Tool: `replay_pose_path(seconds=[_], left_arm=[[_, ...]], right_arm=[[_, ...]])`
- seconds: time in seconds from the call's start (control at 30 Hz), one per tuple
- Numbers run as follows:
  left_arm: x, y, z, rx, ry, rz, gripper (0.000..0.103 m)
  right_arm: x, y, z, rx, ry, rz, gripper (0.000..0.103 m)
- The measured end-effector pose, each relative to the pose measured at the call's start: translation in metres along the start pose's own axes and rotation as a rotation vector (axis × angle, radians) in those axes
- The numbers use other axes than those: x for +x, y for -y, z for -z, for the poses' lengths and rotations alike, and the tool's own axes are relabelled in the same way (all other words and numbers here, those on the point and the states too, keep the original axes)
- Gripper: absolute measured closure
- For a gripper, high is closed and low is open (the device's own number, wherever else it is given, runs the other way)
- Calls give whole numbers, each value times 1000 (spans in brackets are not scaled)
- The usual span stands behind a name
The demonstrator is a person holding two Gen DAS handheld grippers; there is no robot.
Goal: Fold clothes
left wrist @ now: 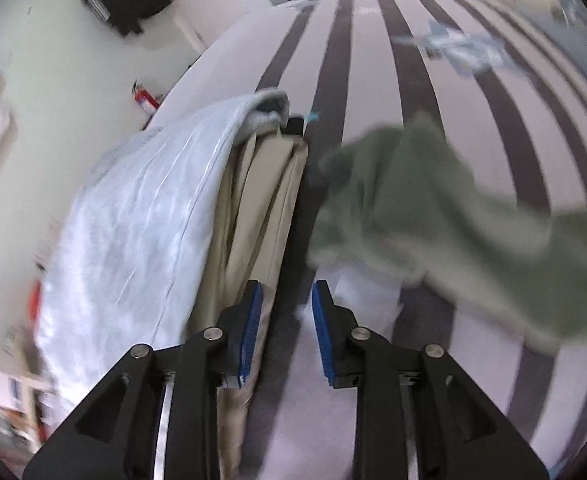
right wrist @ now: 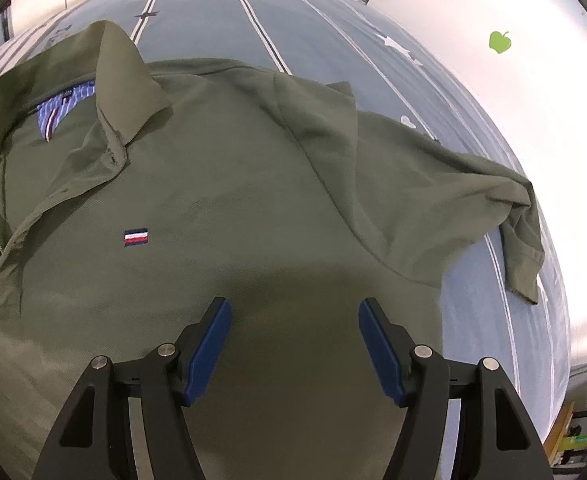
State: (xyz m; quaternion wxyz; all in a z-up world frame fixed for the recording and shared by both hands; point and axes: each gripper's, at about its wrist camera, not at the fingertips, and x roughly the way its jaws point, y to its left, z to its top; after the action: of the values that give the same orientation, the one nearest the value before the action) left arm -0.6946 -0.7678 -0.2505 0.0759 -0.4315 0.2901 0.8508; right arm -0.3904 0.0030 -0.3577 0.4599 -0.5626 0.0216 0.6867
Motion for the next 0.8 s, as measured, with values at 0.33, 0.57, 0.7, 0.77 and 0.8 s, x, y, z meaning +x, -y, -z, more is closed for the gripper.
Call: replay_pose_path(seconds=[0.33,0.57,0.7,0.77,0.8], left_arm=[[50,5,-28,-44,-78,24,77],[49,15,-23,6,-45,93,101],[7,11,-14,35,33,83,102],[-31,-5,-8,8,71,80,102],[-48,-15,-5,-3,88,75,102]], right_arm=[[-10,-10,15,-18,7,-16,40],[-11,-10,16,-26,8,-16,40],[-12,-10,16,-21,5,-16,40],[-13,-10,16,-17,3,-18,40],[-13,-10,15,-14,2,-19,40]])
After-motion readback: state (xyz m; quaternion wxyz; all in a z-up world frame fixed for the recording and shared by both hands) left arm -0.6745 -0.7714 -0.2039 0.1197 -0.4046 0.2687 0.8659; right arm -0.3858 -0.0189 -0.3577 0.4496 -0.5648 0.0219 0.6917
